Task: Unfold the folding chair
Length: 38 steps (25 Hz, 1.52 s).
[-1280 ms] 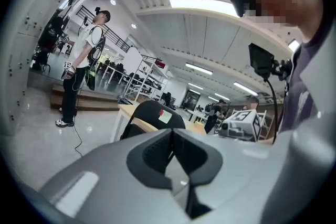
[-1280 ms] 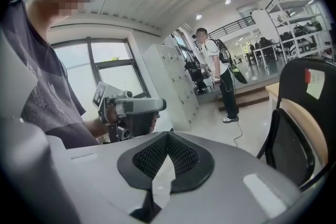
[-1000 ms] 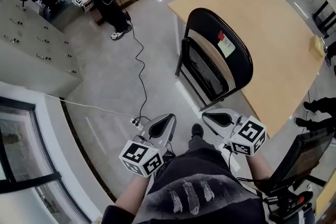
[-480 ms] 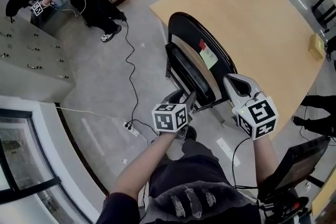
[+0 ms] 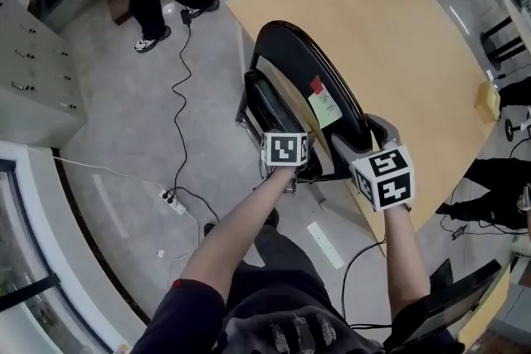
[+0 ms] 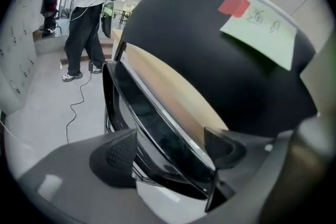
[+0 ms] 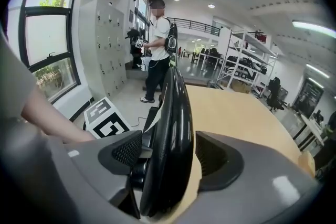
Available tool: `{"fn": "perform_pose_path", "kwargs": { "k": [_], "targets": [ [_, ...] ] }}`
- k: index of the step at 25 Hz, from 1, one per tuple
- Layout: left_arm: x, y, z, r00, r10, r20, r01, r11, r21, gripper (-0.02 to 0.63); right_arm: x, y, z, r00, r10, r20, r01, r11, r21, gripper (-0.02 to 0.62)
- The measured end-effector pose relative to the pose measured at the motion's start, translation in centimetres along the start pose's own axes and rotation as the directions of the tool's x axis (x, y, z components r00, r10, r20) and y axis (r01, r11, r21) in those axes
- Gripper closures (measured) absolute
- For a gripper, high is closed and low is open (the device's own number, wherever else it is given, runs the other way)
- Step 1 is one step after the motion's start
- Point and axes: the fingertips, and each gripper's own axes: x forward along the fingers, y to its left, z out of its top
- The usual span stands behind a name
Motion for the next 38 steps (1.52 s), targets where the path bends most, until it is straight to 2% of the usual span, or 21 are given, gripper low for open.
{"fn": "perform_pose_path", "kwargs": {
  "k": [2, 3, 4, 7, 10, 12, 16, 22, 27, 29, 38],
  "targets": [
    [1.2, 0.3, -0.6, 1.000, 0.002, -0.029, -0.003, 1.000, -0.008, 0.216, 1.0, 0.1, -0.5, 0.999, -0.024, -0.026, 0.023, 1.000, -0.015, 0.311],
    [1.6, 0.7, -1.1, 0.999, 0.002, -0.040, -0.003, 1.000, -0.019, 0.232, 1.4, 0.3, -0.7, 0.999, -0.036, -0.037, 0.036, 0.999, -0.020, 0.371],
    [1.9, 0.9, -1.6, 0.999, -0.006, -0.042, 0.004, 0.999, -0.038, 0.244, 1.7, 0.5, -0.8, 0.998, -0.046, -0.043, 0.045, 0.999, -0.022, 0.405],
    [2.9, -0.5, -1.0, 0.995, -0.101, -0.011, 0.100, 0.992, -0.079, 0.258, 1.7, -0.1, -0.6, 0.998, -0.055, -0.041, 0.055, 0.998, 0.013, 0.428],
    [2.6, -1.4, -1.1, 0.986, -0.165, 0.004, 0.164, 0.981, -0.107, 0.338, 1.5, -0.1, -0.6, 0.999, -0.033, -0.037, 0.035, 0.998, 0.048, 0.451],
    [2.3, -1.5, -1.4, 0.983, -0.181, 0.009, 0.181, 0.975, -0.133, 0.379, 1.3, -0.2, -0.6, 0.999, -0.023, -0.033, 0.025, 0.998, 0.058, 0.459],
    [0.9, -1.4, -2.2, 0.974, -0.228, 0.001, 0.225, 0.960, -0.166, 0.400, 0.6, -0.8, -0.6, 0.999, -0.012, -0.033, 0.014, 0.997, 0.074, 0.463],
    [-2.6, 2.8, -5.0, 0.962, -0.271, 0.042, 0.273, 0.928, -0.254, 0.410, 1.5, -0.6, -1.1, 0.999, 0.019, -0.048, -0.013, 0.992, 0.123, 0.465],
    [-5.6, 7.4, -8.6, 0.953, -0.290, 0.092, 0.303, 0.874, -0.381, 0.423, 2.4, -0.2, -2.0, 0.996, 0.052, -0.073, -0.038, 0.984, 0.175, 0.463],
    [-6.4, 9.1, -10.0, 0.954, -0.282, 0.100, 0.297, 0.859, -0.417, 0.422, 2.8, -0.1, -2.3, 0.995, 0.063, -0.079, -0.047, 0.980, 0.194, 0.463],
    [-8.4, 14.5, -14.2, 0.941, -0.307, 0.141, 0.336, 0.805, -0.488, 0.422, 4.0, 1.3, -3.3, 0.990, 0.093, -0.104, -0.065, 0.967, 0.245, 0.463]
  ]
}}
